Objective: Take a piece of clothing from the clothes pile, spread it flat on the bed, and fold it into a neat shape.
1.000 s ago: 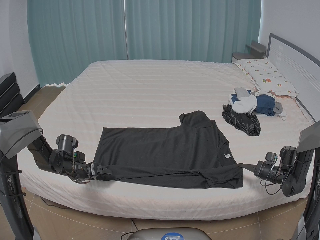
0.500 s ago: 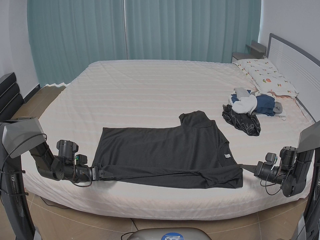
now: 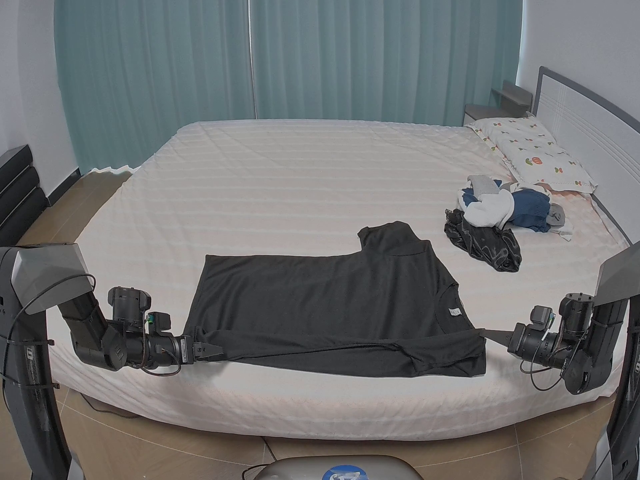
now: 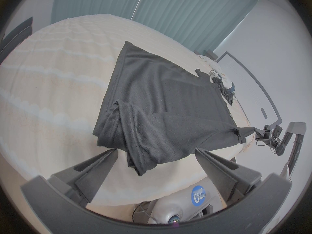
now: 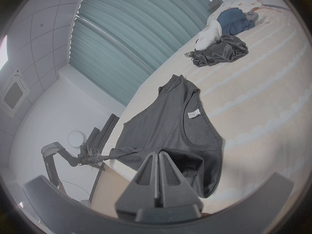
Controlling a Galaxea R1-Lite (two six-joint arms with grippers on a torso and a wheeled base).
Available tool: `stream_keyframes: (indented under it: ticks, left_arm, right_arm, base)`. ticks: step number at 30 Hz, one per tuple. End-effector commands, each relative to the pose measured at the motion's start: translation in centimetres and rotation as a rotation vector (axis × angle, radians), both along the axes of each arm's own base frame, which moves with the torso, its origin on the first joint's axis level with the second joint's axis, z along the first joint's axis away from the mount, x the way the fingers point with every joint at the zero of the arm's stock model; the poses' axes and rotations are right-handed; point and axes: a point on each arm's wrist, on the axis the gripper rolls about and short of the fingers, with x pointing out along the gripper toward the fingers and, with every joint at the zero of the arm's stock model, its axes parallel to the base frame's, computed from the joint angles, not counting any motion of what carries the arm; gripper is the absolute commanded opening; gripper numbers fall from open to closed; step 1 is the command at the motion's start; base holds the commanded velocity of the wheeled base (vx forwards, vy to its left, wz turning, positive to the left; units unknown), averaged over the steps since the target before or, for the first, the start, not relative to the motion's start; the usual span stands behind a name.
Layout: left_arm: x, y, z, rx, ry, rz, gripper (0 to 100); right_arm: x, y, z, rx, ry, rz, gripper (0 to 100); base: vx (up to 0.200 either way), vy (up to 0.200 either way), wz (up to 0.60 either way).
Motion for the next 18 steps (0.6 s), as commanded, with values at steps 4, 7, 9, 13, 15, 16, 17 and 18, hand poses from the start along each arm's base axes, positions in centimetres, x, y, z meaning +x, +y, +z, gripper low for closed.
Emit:
stream_keyframes:
  ticks: [4,7,9,13,15,16,17,18]
  left_arm:
    - [-0.13,0.59,-1.02,-0.027,-0.022,0.005,100]
    - [-0.28,0.58,-1.12,-0.029,-0.020,0.004,100]
    - [-0.28,0.58,-1.12,-0.030,-0.020,0.003,100]
    - [-0.59,0.48,-1.18,-0.042,-0.015,-0.010,100]
    - [-0.55,0.43,-1.13,-0.044,-0.020,-0.012,100]
    - [-0.55,0.43,-1.13,-0.044,-0.020,-0.012,100]
    - [-0.43,0.43,-1.21,-0.043,-0.023,-0.012,100]
    - [-0.39,0.43,-1.24,-0.044,-0.024,-0.011,100]
  right_arm:
    - [0.05,0.06,0.13,-0.001,-0.011,0.003,0]
    - [0.05,0.02,0.13,-0.001,-0.011,0.001,0]
    - [0.05,0.06,0.13,-0.001,-0.011,0.003,0]
    - [0.04,0.02,0.08,-0.001,-0.010,0.001,0]
    - [0.05,0.06,0.08,-0.001,-0.010,0.003,0]
    - [0.05,0.06,0.08,-0.001,-0.010,0.003,0]
    - [0.05,0.02,0.13,-0.001,-0.011,0.001,0]
    - [0.05,0.02,0.13,-0.001,-0.011,0.001,0]
  base:
    - [0.000,0.000,0.00]
    - [0.000,0.000,0.00]
    - [0.000,0.000,0.00]
    - [0.000,0.000,0.00]
    - [0.000,0.000,0.00]
    - [0.000,0.000,0.00]
    - [0.000,0.000,0.00]
    - [0.000,0.000,0.00]
